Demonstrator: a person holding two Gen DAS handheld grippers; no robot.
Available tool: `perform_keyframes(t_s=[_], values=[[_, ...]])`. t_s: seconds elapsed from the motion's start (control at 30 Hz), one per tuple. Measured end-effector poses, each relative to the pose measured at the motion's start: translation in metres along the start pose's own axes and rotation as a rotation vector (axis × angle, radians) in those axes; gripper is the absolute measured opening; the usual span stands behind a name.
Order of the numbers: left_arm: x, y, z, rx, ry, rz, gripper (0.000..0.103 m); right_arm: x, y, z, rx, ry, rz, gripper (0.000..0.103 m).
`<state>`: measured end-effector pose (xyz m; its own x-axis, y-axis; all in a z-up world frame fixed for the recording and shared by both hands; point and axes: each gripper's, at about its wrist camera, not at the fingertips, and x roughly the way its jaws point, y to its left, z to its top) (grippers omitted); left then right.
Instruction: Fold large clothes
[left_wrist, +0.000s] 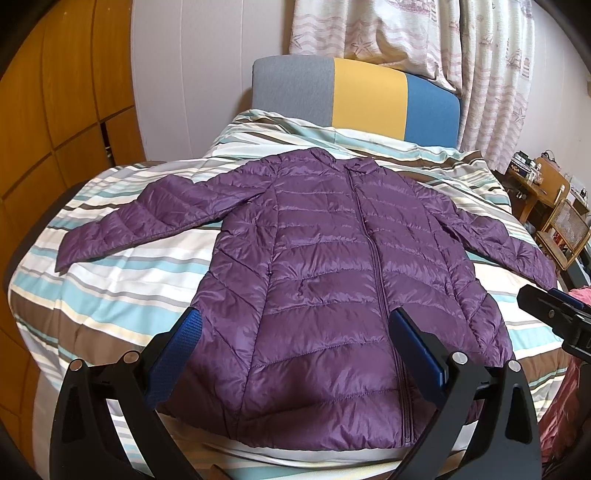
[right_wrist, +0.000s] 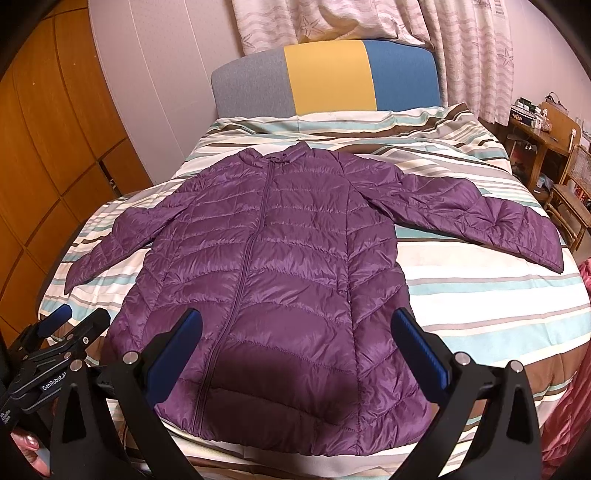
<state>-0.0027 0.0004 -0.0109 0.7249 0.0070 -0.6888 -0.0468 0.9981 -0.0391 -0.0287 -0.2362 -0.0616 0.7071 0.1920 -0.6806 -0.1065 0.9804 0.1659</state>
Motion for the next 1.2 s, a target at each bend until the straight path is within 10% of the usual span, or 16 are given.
perform_keyframes(t_s=[1.2], values=[[0.0041,0.0054,-0.0009,-0.020,0.032,-0.004,0.100,0.0048,-0.0008,-0.0017,0.007,0.012,0.011,0.101]])
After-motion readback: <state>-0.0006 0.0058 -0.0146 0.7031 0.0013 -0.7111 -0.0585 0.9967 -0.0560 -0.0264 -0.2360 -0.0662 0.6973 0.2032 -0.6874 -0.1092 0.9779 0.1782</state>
